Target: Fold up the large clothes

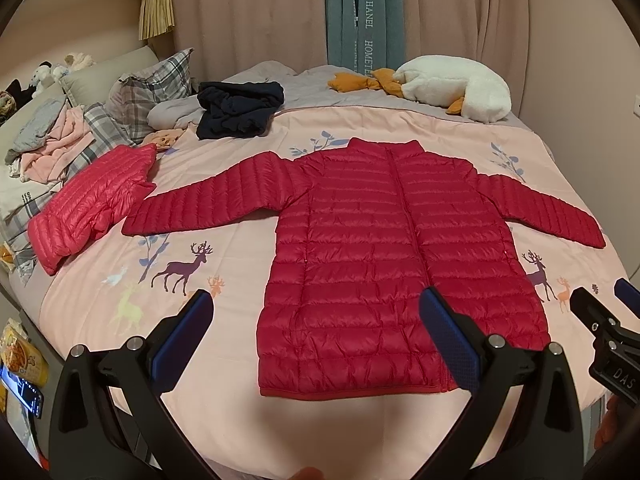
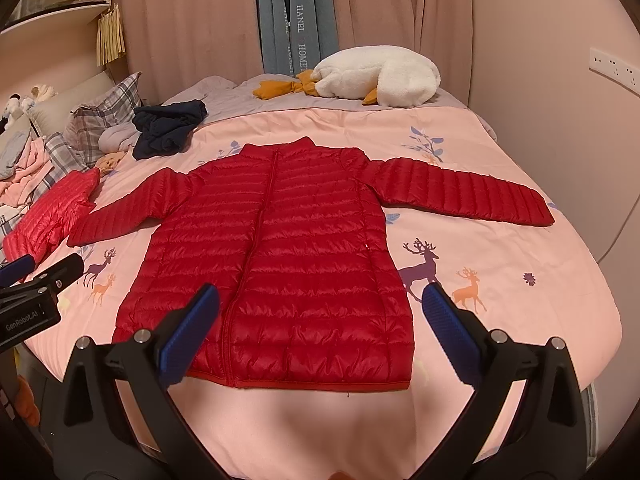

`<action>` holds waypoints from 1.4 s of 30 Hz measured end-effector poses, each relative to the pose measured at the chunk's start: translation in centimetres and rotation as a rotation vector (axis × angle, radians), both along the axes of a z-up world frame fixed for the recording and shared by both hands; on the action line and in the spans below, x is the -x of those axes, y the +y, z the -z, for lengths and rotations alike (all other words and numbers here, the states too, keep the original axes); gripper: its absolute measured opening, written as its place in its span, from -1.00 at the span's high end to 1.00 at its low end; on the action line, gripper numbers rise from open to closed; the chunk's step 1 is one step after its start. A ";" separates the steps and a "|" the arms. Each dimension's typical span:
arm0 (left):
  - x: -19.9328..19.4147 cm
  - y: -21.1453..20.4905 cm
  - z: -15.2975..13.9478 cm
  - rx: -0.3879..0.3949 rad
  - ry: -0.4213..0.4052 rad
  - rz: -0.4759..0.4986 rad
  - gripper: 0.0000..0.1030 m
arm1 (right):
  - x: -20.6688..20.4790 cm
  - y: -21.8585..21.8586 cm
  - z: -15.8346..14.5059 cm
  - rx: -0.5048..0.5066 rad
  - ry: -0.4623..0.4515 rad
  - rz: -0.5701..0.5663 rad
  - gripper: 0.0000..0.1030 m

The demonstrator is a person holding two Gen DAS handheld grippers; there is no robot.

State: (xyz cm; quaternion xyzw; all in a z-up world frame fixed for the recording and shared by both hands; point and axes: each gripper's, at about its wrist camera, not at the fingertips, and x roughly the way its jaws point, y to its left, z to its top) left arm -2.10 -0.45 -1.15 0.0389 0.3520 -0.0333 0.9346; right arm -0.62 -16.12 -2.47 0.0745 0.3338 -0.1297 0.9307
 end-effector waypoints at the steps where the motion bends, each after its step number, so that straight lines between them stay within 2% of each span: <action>1: 0.0 0.0 0.0 0.001 0.000 0.001 -0.97 | 0.0 0.1 0.0 0.001 0.001 -0.002 -0.96; 42: -0.1 0.2 0.5 -0.012 0.017 0.001 -0.97 | -0.1 0.7 0.0 0.005 0.005 -0.016 -0.96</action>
